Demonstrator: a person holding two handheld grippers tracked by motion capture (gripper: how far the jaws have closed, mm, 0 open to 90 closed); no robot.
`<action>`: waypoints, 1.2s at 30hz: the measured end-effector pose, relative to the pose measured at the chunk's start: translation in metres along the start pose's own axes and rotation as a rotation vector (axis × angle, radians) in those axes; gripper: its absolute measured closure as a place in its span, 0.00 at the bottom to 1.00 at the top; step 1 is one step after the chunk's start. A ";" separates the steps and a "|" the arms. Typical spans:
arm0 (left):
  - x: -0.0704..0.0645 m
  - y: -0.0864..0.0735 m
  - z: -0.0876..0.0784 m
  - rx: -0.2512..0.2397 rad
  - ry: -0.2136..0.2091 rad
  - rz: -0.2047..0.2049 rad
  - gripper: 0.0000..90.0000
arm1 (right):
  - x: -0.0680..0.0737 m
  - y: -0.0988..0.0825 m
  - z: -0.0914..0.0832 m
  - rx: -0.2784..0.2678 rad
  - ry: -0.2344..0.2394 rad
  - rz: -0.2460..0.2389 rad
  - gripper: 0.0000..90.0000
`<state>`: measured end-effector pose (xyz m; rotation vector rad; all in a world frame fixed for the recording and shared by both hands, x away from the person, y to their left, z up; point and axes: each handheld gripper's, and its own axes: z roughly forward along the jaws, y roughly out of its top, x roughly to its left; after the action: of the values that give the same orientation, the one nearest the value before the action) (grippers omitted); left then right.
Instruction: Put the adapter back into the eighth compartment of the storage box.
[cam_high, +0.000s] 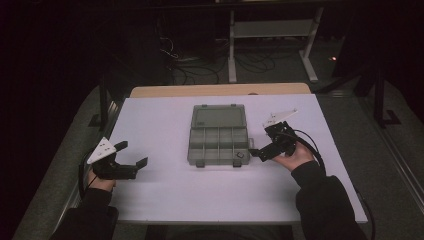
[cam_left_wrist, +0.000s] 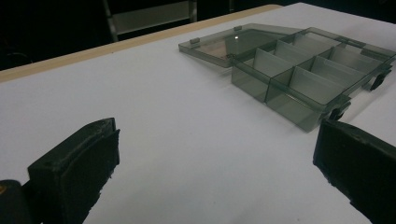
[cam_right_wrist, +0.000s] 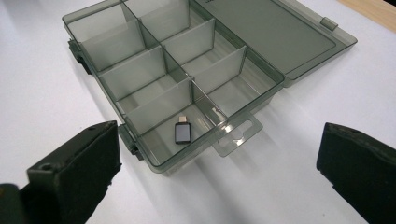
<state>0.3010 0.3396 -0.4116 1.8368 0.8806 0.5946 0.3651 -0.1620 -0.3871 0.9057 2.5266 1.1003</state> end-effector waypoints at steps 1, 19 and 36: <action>0.000 0.000 0.000 -0.001 0.000 -0.001 0.00 | 0.000 -0.001 -0.001 -0.002 0.000 0.004 0.00; 0.000 0.000 0.000 0.000 0.000 0.001 0.00 | 0.002 -0.012 -0.012 -0.017 -0.013 0.010 0.00; 0.000 0.000 -0.001 0.002 0.001 0.003 0.00 | 0.002 -0.031 -0.021 -0.037 -0.020 0.045 0.00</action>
<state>0.3005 0.3399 -0.4112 1.8399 0.8792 0.5968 0.3406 -0.1886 -0.3954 0.9627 2.4733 1.1417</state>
